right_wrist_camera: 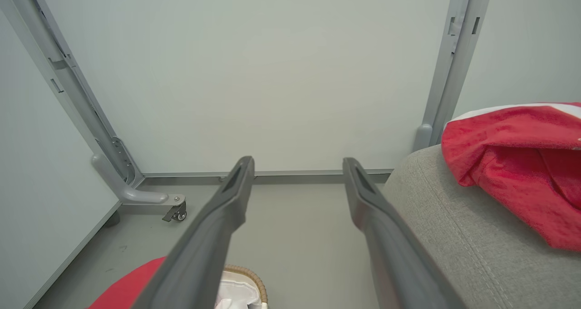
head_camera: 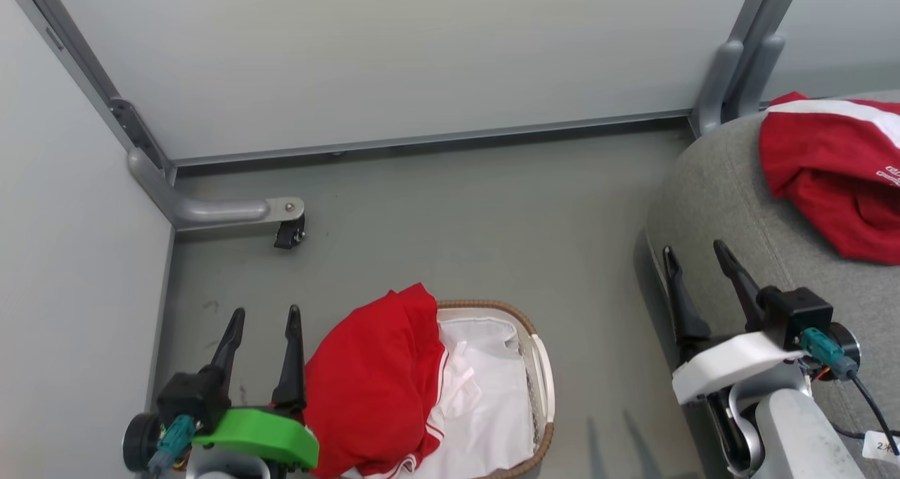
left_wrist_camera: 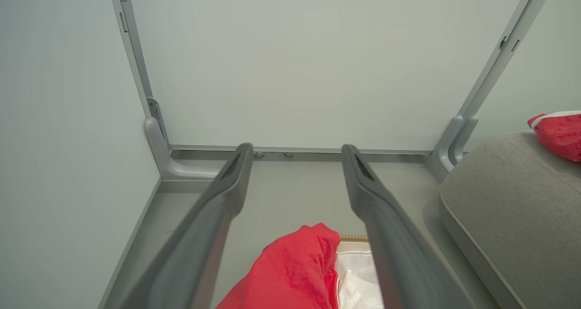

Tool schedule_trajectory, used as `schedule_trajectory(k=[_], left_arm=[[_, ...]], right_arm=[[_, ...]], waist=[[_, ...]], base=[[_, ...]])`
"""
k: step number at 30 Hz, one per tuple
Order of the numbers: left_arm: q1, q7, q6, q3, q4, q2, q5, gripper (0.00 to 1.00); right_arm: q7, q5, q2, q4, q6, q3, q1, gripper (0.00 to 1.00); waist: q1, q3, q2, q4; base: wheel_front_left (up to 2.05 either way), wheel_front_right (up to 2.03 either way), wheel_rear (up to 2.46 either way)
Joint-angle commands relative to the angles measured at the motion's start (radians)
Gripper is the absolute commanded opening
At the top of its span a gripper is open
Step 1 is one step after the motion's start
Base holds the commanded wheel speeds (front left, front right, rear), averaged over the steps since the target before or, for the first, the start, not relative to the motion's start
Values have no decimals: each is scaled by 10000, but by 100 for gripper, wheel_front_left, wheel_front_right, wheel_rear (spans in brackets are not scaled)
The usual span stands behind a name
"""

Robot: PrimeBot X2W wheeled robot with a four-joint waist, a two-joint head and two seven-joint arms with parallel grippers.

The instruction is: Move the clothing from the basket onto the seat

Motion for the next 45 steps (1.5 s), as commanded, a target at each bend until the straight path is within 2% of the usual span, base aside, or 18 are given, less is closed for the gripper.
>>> schedule_trajectory(k=[1,7,15,24,32,39,45], left_arm=[[-312,-5,-33,-116,108,52,87,100],[-1422,-5,-31,-749,959,84,35,100],[-3452,-5,-32,-2158,3748,158,162,100],[-5554,-4,-32,-4120,6703,468,496,100],[-6996,26,-32,-5745,7926,630,374,100],[-7764,188,-32,-6542,8644,965,-59,100],[-8251,297,-32,-6849,9094,1309,-421,100]], right_arm=[[-20,36,-39,-75,-10,-63,-187,100],[-20,-122,-39,-447,-10,-117,-886,100],[-20,-163,-35,-970,-10,22,-2145,100],[-20,156,-31,-1482,-10,736,-3489,100],[-20,751,-18,-1962,-10,1264,-4237,100],[-20,1228,-20,-2331,-10,1747,-4667,100],[-20,1488,-20,-2614,-10,1979,-4846,100]], waist=[[0,314,0,-81],[0,1362,0,-339],[0,3343,0,-1070],[0,5636,0,-2330],[0,7059,0,-3259],[0,7909,0,-3993],[0,8391,0,-4293]], base=[[0,0,0],[0,0,0],[0,0,0],[0,0,0],[0,0,0],[0,0,0],[0,0,0]])
